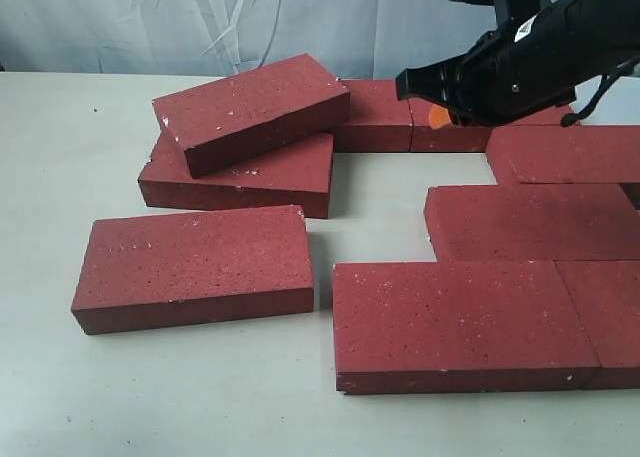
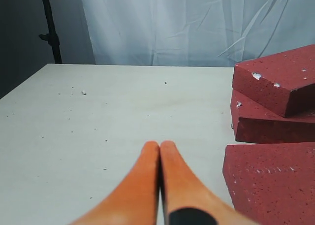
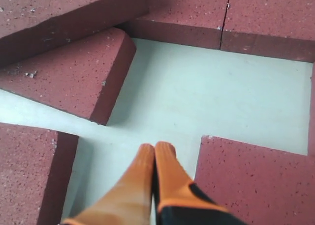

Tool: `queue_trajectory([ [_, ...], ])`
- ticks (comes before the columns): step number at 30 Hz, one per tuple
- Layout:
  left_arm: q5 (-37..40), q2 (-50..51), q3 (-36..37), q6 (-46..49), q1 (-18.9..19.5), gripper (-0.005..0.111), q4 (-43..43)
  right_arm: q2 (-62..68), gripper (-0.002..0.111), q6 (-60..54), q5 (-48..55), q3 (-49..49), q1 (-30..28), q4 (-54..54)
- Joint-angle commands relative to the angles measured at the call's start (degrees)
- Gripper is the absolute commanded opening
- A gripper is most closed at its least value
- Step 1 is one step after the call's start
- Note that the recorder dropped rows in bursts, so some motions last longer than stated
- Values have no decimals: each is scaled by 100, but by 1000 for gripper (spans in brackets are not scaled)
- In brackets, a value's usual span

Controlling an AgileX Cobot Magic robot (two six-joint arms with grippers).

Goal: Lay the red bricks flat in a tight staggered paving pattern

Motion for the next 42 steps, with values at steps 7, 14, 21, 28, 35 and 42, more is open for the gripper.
queue_trajectory([
  [7, -73, -24, 28, 2, -25, 0, 6, 170, -1, -43, -58, -23, 7, 18],
  [14, -82, -24, 28, 2, -25, 0, 62, 170, -1, -43, -58, -23, 7, 39],
  [21, -439, -24, 28, 2, -25, 0, 112, 170, -1, -43, -59, -23, 7, 41],
  [28, -568, -24, 28, 2, -25, 0, 112, 170, -1, -43, -59, -23, 7, 41],
  [35, -1571, -24, 28, 2, -25, 0, 112, 170, -1, -43, -59, -23, 7, 41],
  [42, -2535, -24, 28, 2, -25, 0, 112, 170, -1, -43, 136, -23, 7, -46],
])
